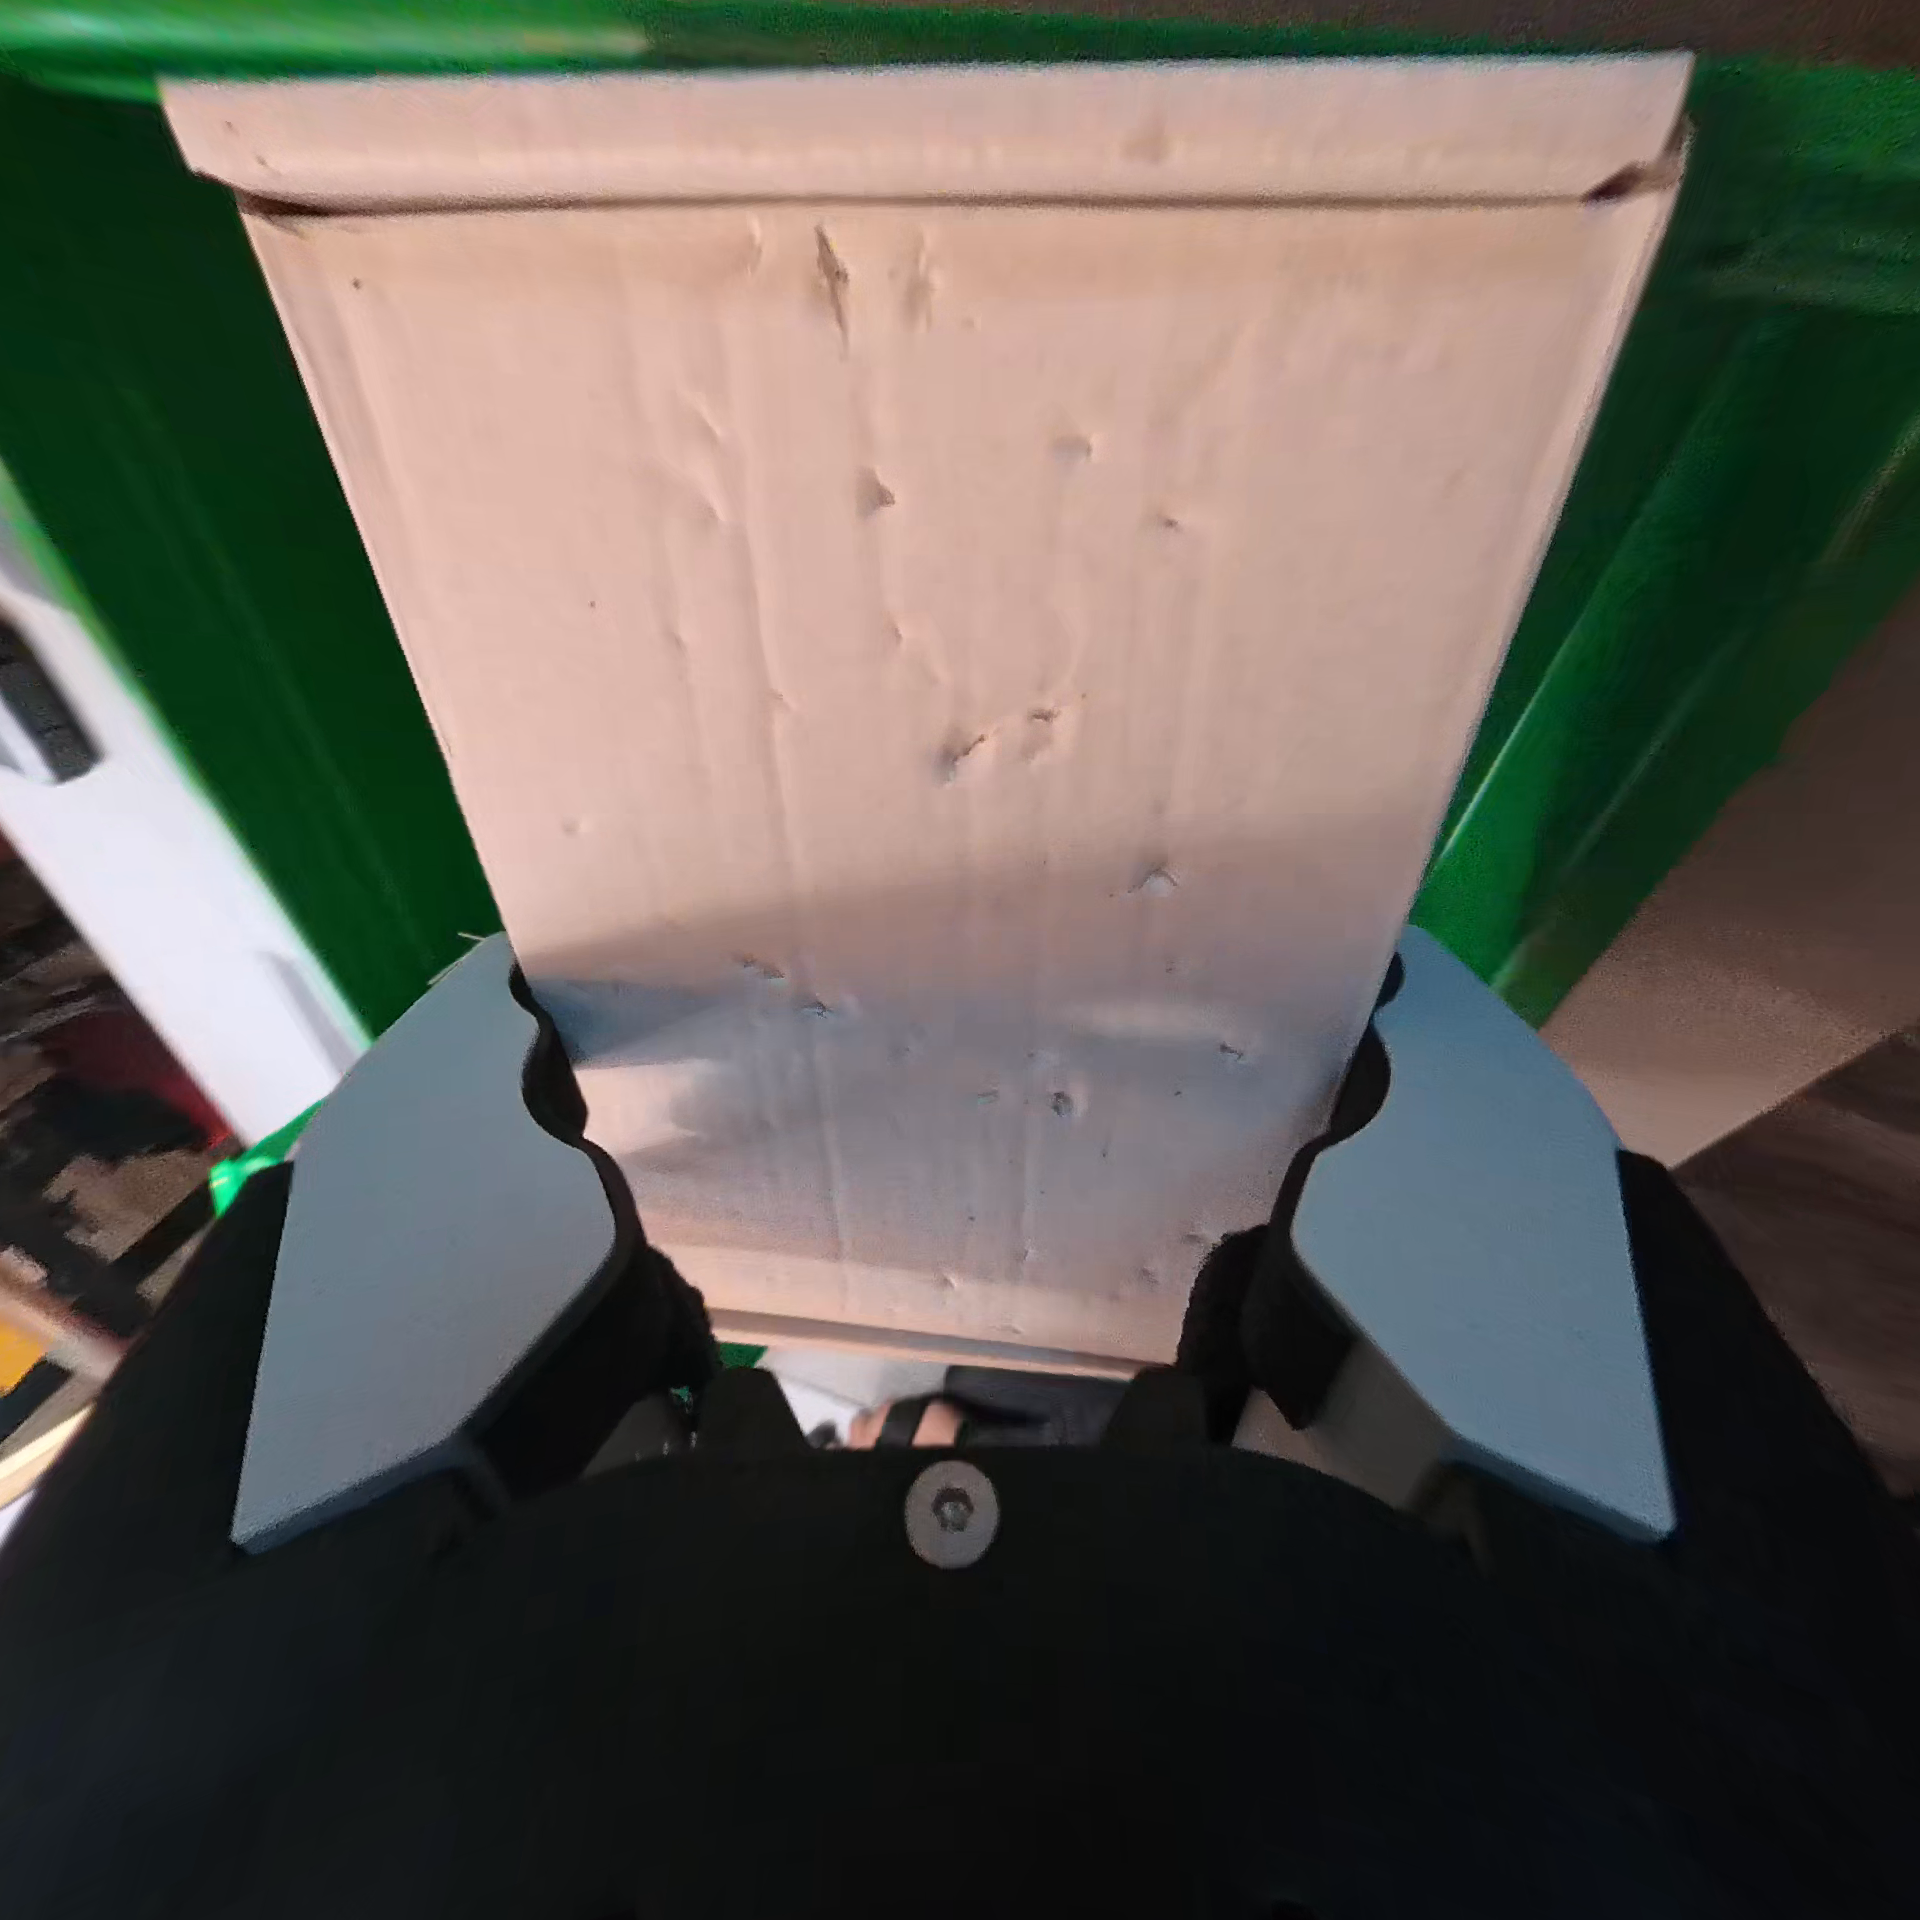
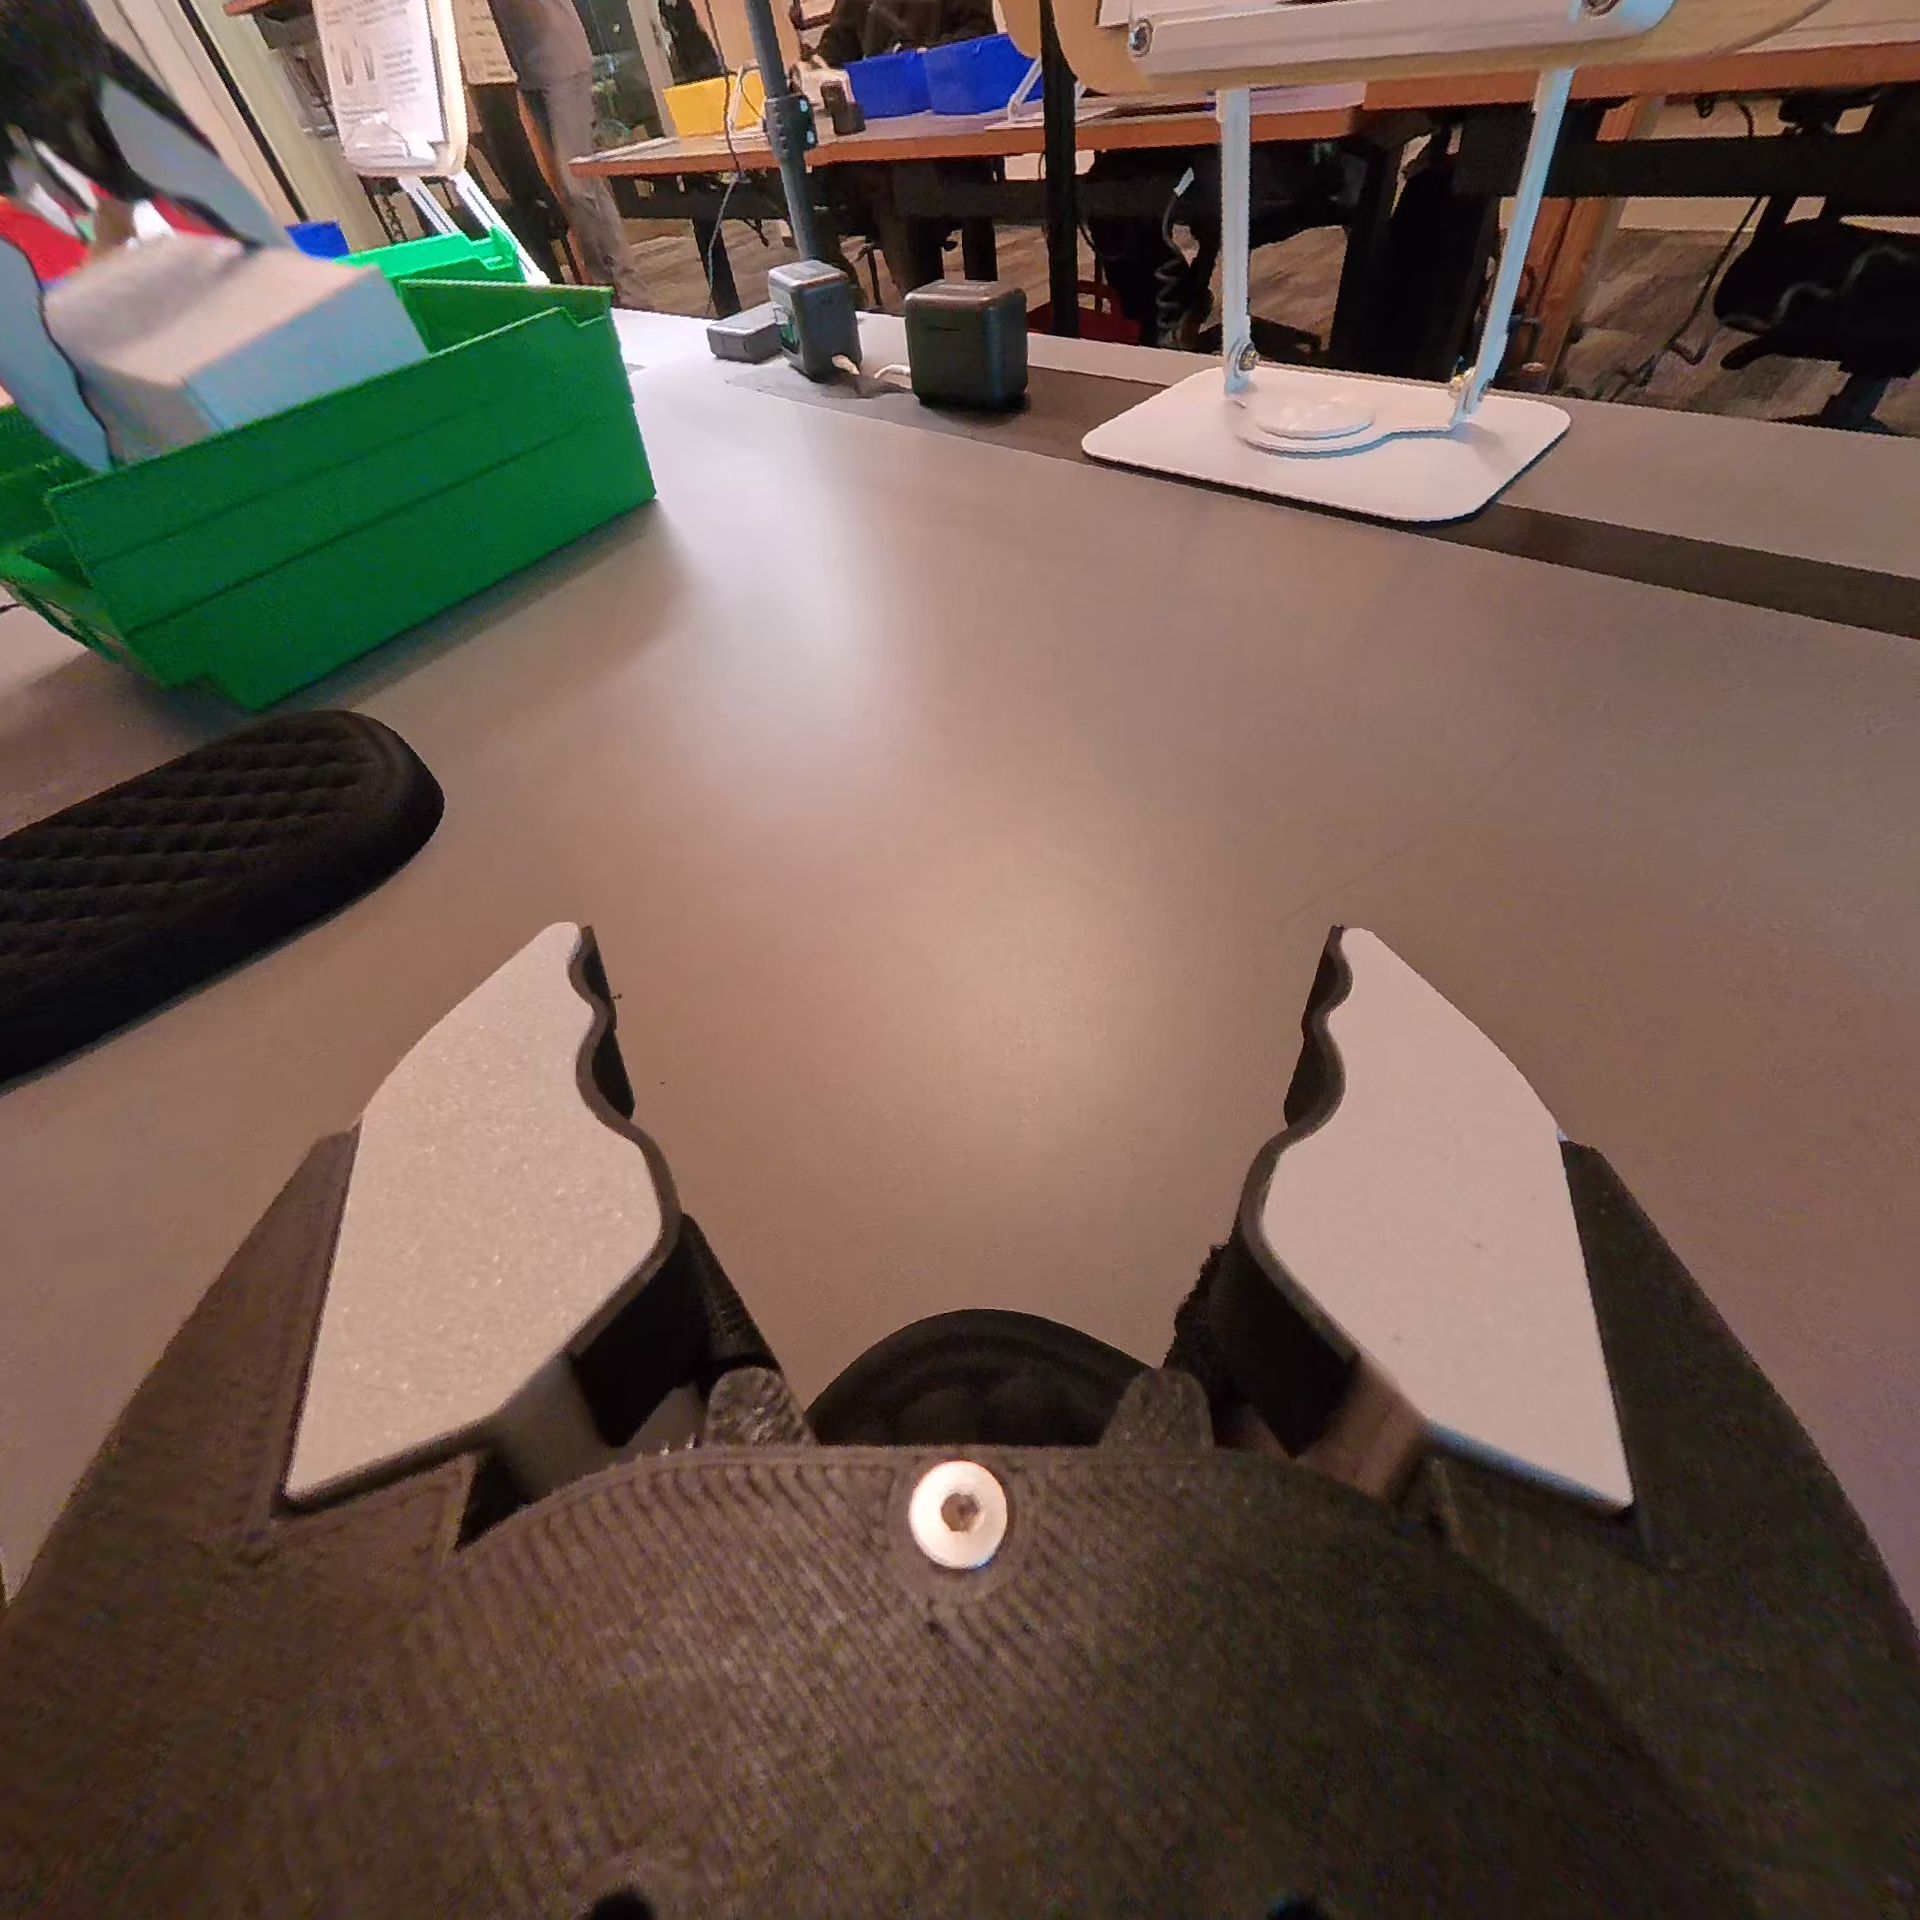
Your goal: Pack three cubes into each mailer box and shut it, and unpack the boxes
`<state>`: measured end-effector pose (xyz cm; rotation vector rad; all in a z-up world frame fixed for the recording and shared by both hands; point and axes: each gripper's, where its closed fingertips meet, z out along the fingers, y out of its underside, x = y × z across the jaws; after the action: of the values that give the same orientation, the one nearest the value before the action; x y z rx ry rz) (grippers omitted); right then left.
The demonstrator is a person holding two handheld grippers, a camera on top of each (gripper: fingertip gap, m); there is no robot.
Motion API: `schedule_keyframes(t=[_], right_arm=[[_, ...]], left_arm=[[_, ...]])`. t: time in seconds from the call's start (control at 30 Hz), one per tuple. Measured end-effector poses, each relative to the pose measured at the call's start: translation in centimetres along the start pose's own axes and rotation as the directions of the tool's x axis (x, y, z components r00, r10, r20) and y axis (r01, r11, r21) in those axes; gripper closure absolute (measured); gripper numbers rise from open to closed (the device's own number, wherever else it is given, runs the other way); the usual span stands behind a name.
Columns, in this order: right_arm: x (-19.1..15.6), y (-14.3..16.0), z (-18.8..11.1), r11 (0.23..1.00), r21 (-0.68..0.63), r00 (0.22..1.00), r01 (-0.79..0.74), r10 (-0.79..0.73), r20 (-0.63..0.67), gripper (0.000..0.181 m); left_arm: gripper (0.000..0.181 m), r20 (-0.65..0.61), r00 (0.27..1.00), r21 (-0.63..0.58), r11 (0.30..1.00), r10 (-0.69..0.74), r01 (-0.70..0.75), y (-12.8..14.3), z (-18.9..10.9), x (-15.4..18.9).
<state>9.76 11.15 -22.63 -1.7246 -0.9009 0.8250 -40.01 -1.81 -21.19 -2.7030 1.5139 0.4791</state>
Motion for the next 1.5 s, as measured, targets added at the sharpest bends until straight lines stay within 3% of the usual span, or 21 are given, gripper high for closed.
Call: schedule_keyframes(t=[0.13, 0.23, 0.33, 0.47, 0.73, 0.93, 1.17, 1.5], right_arm=[[-0.2, 0.1, 0.1, 1.000, -0.006, 1.000, 0.024, -0.024, -0.003, 0.056], [-0.3, 0.0, 0.0, 0.999, -0.004, 0.999, 0.042, -0.042, -0.005, 0.056], [-0.5, 0.1, 0.1, 0.999, -0.007, 0.999, 0.049, -0.049, -0.002, 0.056], [-0.5, 0.0, 0.0, 0.998, -0.002, 0.998, 0.058, -0.058, -0.002, 0.056], [-0.5, 0.0, 0.0, 0.998, 0.002, 0.998, 0.058, -0.058, 0.001, 0.056], [-0.6, 0.0, 0.0, 0.999, 0.003, 0.999, 0.051, -0.051, 0.011, 0.056], [-0.7, 0.1, 0.0, 0.999, 0.000, 0.998, 0.050, -0.050, 0.024, 0.056], [-0.9, 0.5, 0.2, 0.998, -0.025, 0.998, 0.065, -0.064, 0.028, 0.056]], left_arm=[[0.040, 0.062, 0.998, -0.064, 0.998, -0.005, 0.009, -0.9, -4.6, -1.6], [0.041, 0.123, 0.992, -0.046, 0.999, -0.014, 0.019, -2.8, -8.1, -2.9], [0.041, 0.153, 0.988, 0.014, 1.000, 0.008, -0.010, -6.8, -10.6, -3.0], [0.041, 0.141, 0.987, 0.103, 0.990, 0.079, -0.094, -14.0, -11.7, -1.5], [0.041, 0.099, 0.948, 0.232, 0.919, 0.302, -0.318, -27.7, -9.7, 3.6], [0.041, 0.058, 0.928, 0.303, 0.879, 0.367, -0.367, -34.0, -6.4, 7.6], [0.041, -0.044, 0.942, 0.298, 0.904, 0.334, -0.306, -37.0, -2.0, 10.7], [0.041, -0.090, 0.947, 0.264, 0.924, 0.308, -0.276, -37.7, 0.4, 12.3]])
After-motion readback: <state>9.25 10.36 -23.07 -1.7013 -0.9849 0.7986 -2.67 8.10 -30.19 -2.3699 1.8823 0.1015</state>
